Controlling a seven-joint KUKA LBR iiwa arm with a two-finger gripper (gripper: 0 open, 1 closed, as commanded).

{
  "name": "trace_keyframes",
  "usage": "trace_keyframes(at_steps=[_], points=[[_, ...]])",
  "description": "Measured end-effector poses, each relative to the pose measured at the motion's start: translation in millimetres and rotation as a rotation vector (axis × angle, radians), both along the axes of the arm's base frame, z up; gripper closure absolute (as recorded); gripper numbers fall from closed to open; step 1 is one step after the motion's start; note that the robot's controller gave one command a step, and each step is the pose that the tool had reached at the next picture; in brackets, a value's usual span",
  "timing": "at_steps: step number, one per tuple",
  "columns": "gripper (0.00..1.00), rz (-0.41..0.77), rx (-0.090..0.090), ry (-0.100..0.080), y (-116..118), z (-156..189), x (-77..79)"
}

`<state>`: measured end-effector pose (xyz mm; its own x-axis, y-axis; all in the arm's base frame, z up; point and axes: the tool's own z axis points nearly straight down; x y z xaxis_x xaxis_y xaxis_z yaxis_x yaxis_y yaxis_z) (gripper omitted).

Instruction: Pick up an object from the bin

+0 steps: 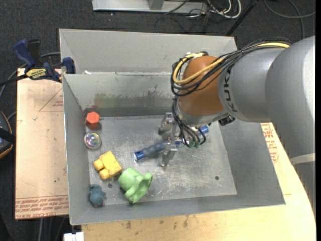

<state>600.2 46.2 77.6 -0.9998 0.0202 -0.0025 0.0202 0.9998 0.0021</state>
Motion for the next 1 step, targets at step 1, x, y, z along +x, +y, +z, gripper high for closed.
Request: trace_keyframes(at_steps=[1], points=[[0.00,-0.001,0.000,-0.001,0.4,0.7,0.9]])
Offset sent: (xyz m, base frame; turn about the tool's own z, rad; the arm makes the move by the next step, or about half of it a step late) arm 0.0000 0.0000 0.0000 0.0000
